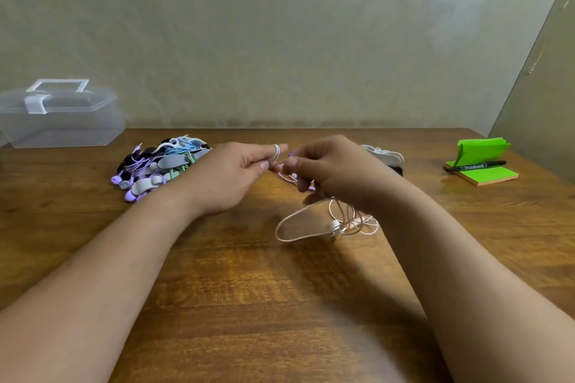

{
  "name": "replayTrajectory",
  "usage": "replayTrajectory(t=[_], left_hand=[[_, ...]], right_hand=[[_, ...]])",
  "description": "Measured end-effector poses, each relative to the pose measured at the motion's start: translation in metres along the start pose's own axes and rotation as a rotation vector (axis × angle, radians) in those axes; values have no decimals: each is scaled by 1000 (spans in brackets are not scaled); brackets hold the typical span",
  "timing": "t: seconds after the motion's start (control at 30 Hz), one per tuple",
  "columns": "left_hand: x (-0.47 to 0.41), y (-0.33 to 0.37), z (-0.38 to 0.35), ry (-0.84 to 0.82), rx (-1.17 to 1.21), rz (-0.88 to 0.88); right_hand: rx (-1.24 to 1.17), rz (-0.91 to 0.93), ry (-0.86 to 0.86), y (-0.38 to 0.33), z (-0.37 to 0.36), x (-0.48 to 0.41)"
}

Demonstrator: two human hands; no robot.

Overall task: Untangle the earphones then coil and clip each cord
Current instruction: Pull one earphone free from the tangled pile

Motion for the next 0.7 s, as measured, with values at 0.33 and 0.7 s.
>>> replayTrajectory(t=[0.33,0.7], left_hand=[[14,19,1,-372,898,-15],[-8,-12,4,152,675,125]], right_hand=[[-534,136,-143,1,0,-2],[203,87,-118,-4,-29,5]])
Point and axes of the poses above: each hand's wrist, its own x-axis away from the middle knuckle, its own z-axis out of the back of the hand, y = z × x, the point moved 5 cm from there along -x, towards the middle knuckle, and after that the axes turned 4 degrees about -x, right-handed, at the moved point
